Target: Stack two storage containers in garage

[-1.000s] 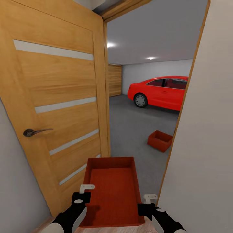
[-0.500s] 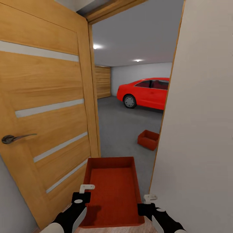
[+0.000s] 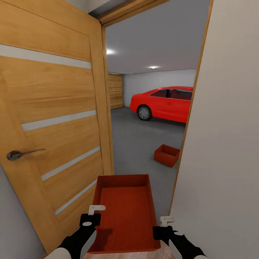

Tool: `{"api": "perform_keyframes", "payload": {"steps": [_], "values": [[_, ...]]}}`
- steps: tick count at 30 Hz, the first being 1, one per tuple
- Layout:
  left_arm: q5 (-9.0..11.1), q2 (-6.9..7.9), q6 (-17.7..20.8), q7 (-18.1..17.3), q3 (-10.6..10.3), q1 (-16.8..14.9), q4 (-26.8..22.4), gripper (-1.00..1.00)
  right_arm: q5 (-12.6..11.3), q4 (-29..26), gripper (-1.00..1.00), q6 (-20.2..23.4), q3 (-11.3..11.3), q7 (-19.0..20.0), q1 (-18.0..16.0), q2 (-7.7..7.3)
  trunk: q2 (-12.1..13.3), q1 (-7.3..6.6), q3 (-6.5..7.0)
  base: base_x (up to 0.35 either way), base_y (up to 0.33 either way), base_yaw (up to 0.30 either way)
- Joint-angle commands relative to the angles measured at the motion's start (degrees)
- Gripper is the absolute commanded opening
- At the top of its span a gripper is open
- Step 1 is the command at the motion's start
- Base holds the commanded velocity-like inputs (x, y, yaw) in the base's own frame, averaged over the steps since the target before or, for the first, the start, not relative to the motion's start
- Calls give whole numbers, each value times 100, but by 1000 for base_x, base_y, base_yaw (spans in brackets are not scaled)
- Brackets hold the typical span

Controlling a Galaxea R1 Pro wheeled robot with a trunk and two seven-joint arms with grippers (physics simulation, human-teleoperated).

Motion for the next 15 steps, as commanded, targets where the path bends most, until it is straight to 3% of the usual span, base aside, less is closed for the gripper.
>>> {"api": "perform_keyframes", "payload": {"steps": [1,5,15], "values": [[171,13,28,60,-139,-5,219,-100,-24,-124,-100,-92,8,40,-5,-5,-5,1,-7,0,5,0],[174,13,28,60,-136,-5,219,-100,-24,-126,-100,-92,8,40,-5,-5,-5,1,-7,0,84,0],[174,13,28,60,-140,-7,219,-100,-24,-119,-100,-92,8,40,-5,-5,-5,1,-7,53,283,-38]]}}
